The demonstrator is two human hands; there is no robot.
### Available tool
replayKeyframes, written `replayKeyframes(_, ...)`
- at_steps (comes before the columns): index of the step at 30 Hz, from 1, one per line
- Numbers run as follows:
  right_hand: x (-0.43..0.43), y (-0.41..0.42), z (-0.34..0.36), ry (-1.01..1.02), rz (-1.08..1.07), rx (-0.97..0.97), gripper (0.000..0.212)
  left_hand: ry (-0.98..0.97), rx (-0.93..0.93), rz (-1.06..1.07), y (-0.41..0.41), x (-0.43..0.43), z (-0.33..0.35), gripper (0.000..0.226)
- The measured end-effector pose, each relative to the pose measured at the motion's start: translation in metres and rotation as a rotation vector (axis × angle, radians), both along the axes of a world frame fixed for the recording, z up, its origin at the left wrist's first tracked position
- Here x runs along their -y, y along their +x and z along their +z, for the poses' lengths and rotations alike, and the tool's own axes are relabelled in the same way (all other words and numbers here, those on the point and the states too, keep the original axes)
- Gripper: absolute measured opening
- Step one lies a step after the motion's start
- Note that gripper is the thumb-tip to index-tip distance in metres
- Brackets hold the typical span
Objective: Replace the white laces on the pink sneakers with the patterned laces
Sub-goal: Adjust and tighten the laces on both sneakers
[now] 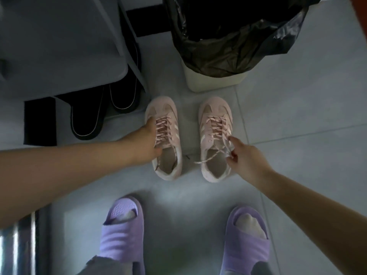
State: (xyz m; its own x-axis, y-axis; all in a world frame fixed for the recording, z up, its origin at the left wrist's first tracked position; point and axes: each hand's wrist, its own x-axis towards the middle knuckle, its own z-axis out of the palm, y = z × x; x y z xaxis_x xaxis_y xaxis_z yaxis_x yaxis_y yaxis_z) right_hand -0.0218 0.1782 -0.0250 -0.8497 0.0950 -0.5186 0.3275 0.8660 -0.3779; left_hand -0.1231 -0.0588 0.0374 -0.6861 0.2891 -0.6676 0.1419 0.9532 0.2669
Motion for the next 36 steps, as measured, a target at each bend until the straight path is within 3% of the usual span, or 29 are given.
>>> replayKeyframes(4, 0.019, 0.006, 0.002, -0.157, -0.095, -0.124, 0.053, 0.342, -0.076, 0.047, -0.004, -0.047, 0.003, 0.062)
replayKeyframes(7, 0.027, 0.01, 0.001, -0.211, -0.105, -0.13, 0.053, 0.332, -0.082, 0.207, 0.002, -0.078, -0.031, 0.058)
replayKeyframes(10, 0.026, 0.006, 0.003, -0.228, -0.087, -0.024, 0.044, 0.239, -0.22, 0.427, 0.012, -0.091, -0.058, 0.047)
replayKeyframes(14, 0.01, -0.026, 0.001, -0.225, -0.131, -0.117, 0.024, 0.392, -0.308, 0.57, 0.022, -0.084, -0.063, 0.022)
replayKeyframes(17, 0.007, -0.056, 0.002, -0.201, -0.045, -0.223, 0.015, 0.38, -0.26, 0.518, 0.022, -0.073, -0.066, 0.008)
replayKeyframes(22, 0.022, -0.081, 0.0, -0.124, 0.109, -0.131, 0.015, 0.403, -0.204, 0.448, 0.012, -0.065, -0.069, 0.007)
replayKeyframes(31, 0.023, -0.065, -0.007, -0.153, -0.017, -0.118, 0.01, 0.446, -0.174, 0.306, 0.009, -0.047, -0.074, 0.015)
replayKeyframes(36, 0.03, -0.048, 0.003, -0.219, -0.056, -0.218, 0.009, 0.533, -0.218, 0.264, 0.021, -0.053, -0.056, 0.014)
